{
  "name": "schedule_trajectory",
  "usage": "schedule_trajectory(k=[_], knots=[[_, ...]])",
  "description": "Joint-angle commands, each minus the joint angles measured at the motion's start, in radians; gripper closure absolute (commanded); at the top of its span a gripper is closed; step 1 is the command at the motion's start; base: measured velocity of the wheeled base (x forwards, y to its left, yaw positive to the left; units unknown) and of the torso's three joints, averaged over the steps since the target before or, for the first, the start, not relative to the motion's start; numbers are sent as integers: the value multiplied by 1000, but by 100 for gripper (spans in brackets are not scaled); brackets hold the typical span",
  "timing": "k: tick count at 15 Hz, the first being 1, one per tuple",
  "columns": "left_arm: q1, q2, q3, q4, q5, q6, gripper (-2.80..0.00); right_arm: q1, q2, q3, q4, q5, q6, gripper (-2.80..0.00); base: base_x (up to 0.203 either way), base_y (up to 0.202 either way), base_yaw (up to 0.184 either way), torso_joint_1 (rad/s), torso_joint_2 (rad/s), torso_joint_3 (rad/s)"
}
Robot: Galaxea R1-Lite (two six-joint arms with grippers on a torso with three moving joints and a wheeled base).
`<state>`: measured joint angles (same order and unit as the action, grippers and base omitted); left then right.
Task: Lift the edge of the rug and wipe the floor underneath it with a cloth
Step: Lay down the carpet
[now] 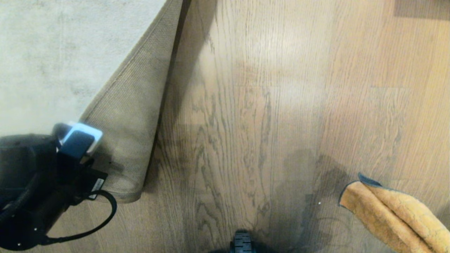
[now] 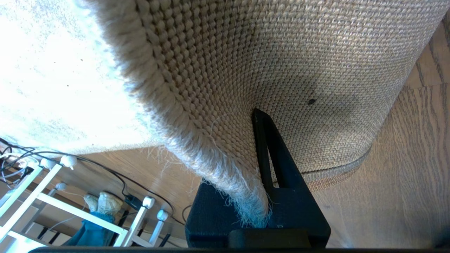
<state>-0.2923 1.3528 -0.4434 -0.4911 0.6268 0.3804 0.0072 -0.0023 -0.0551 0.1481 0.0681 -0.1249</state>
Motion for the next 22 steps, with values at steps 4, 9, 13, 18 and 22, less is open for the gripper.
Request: schedule_trajectory(k=[4, 9, 13, 18, 22], knots=[[1, 1, -1, -3, 4, 2, 0, 0, 2, 0, 1, 1, -1, 0, 0, 0, 0, 0, 0, 0], [1, -9, -1, -3, 4, 2, 0, 0, 2, 0, 1, 1, -1, 0, 0, 0, 0, 0, 0, 0], [-18, -14, -9, -39, 4, 2, 0, 0, 2, 0, 1, 1, -1, 0, 0, 0, 0, 0, 0, 0], [-73, -49, 2, -55, 4, 0, 0, 0, 2, 0, 1, 1, -1, 0, 0, 0, 0, 0, 0, 0], [-107, -59, 6, -52, 4, -26, 0, 0, 2, 0, 1, 1, -1, 0, 0, 0, 0, 0, 0, 0]])
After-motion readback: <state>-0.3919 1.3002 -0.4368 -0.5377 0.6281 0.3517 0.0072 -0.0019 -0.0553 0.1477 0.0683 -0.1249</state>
